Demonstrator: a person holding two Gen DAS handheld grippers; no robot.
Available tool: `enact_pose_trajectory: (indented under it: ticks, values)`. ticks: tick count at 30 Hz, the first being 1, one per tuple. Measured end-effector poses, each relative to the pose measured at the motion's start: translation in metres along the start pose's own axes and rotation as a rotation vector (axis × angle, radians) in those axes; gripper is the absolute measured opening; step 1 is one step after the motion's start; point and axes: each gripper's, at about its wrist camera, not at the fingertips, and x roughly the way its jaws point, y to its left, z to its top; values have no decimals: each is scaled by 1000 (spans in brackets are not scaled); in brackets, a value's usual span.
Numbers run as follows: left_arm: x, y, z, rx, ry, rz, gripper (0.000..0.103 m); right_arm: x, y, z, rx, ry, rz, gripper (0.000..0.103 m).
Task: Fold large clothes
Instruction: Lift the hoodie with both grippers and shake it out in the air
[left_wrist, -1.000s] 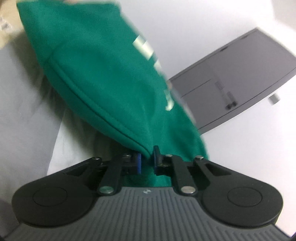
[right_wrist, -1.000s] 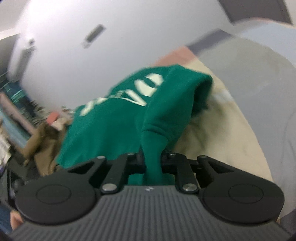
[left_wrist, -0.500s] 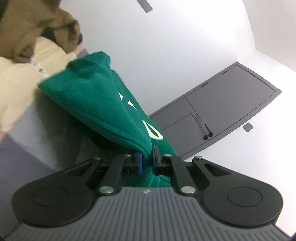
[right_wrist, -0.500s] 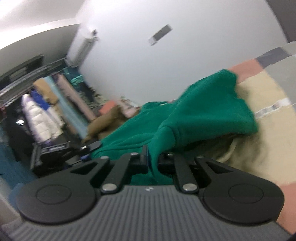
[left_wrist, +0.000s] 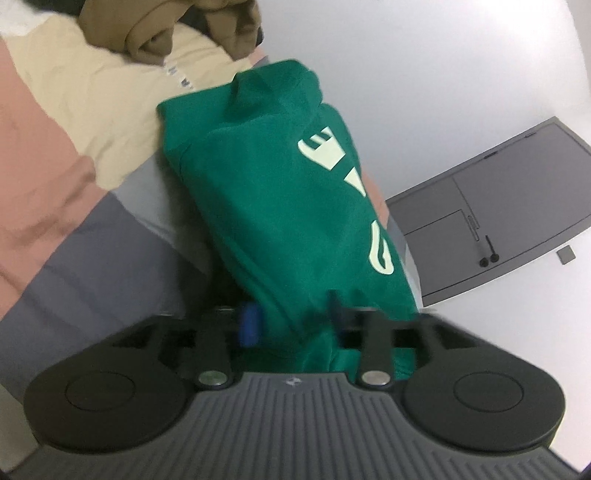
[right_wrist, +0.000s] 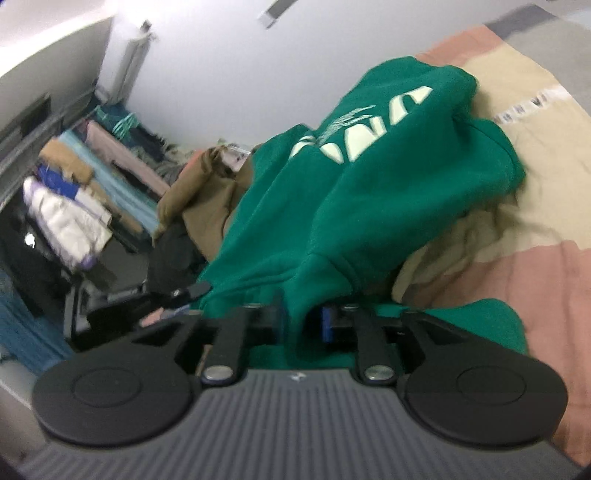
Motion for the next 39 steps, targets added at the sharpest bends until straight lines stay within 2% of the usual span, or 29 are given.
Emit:
enact_pose_trajectory:
  ticks: [1,2,5,8,10,13,14,16,18,20,21,28,32,35,39]
  values:
    - [2,0,0,-6,2,-3,66,0,-3,-1,24,-3,-6,68]
    - [3,1,1,-11,5,-3,69,-1,-8,-1,47,-12,-10,83]
    - [15,5,1,-43,22,1,74,0,-21,1,117,-51,-31,84]
    - [29,9,1,-70,47,3,74,1,-40,6,186,-112,-84,85]
    - [40,10,0,-90,67,11,74,10,-52,12,217,-116,-53,84]
    - [56,12,-3,-109,91,1,73,29,-61,21,214,-78,-12,84]
    - [59,11,-4,-103,91,-1,73,35,-62,22,195,-61,-4,78]
    - [63,6,-3,-66,77,18,60,44,-57,24,134,-25,0,62]
    - [62,4,-2,-52,64,17,33,51,-53,24,73,6,-10,35]
    - [55,3,0,-55,41,-5,20,53,-49,25,29,18,-34,21]
    - [51,2,0,-50,29,-30,16,50,-45,25,4,10,-35,17]
    - [-13,-24,-7,93,-90,-193,12,7,-4,21,-136,-136,51,14]
    - [-56,-40,-8,150,-159,-276,12,-27,34,17,-235,-202,117,13]
    - [-89,-61,-4,199,-215,-347,12,-56,64,26,-286,-273,140,13]
    - [-135,-104,3,296,-274,-383,12,-96,117,54,-386,-355,138,13]
